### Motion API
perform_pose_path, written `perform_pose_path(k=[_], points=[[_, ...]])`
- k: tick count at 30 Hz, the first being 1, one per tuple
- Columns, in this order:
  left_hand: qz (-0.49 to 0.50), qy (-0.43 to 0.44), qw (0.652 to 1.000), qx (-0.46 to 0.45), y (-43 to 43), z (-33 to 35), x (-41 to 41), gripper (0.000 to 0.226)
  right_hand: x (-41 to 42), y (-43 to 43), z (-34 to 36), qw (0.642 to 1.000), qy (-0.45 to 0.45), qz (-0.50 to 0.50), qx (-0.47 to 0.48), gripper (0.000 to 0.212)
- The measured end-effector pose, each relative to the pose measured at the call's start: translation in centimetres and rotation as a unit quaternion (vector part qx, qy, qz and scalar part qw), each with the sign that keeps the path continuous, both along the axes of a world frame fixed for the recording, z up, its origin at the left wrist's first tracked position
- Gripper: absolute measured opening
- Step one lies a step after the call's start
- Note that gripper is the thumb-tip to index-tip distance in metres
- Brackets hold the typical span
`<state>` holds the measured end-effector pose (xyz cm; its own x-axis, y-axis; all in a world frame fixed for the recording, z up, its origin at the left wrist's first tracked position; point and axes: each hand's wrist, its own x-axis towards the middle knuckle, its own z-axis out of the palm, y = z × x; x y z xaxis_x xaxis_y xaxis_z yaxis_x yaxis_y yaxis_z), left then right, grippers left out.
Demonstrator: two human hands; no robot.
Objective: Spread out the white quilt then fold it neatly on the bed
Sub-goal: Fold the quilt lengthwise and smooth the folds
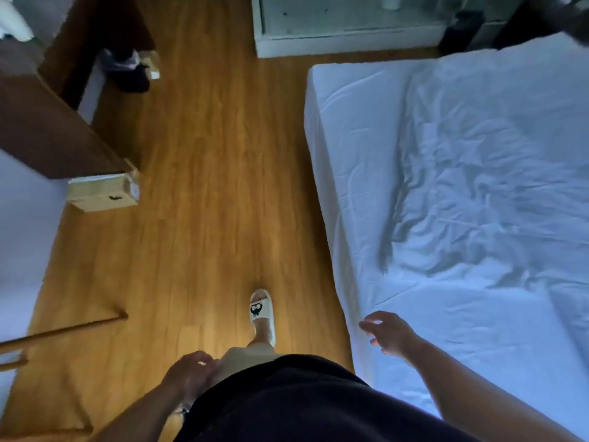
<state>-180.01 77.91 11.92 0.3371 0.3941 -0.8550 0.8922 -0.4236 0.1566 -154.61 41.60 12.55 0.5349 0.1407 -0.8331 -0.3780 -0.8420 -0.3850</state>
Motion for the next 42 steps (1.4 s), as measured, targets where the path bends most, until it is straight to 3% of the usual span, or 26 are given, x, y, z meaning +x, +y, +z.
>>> perform_pose_path(k=[4,7,10,14,18,26,32,39,42], points=[[-0.103,0.005,0.995,-0.008,6.0,0.0,11.4,0.024,2.6,1.5,-0.8,0.995,0.024,-0.089,-0.038,0.007],[-0.192,0.021,0.981,-0.028,10.0,1.1,21.2,0.029,4.3,3.0,-0.6,0.98,0.032,-0.186,-0.059,0.021],[-0.267,0.025,0.963,-0.017,12.1,2.1,32.4,0.031,7.0,4.2,-1.4,0.975,0.03,-0.217,-0.046,0.022],[-0.314,-0.011,0.949,-0.008,11.2,4.1,43.5,0.031,10.4,4.9,-1.6,0.935,0.022,-0.351,-0.045,0.037],[-0.432,0.007,0.902,0.008,8.3,4.5,53.3,0.037,14.7,3.2,-3.6,0.899,0.026,-0.435,-0.045,0.048],[-0.549,0.071,0.833,0.012,0.3,5.8,65.7,0.037,21.5,-1.1,-7.1,0.827,0.131,-0.546,-0.031,0.053],[-0.607,0.077,0.791,0.001,-6.1,4.1,73.0,0.03,26.5,-2.9,-12.5,0.741,0.167,-0.646,-0.081,0.07],[-0.649,0.076,0.757,-0.022,-11.2,1.5,79.6,0.028,30.4,-2.3,-16.2,0.683,0.186,-0.699,-0.103,0.039],[-0.655,0.068,0.752,-0.046,-12.5,1.2,82.9,0.024,33.1,-1.4,-15.2,0.679,0.186,-0.704,-0.099,0.028]])
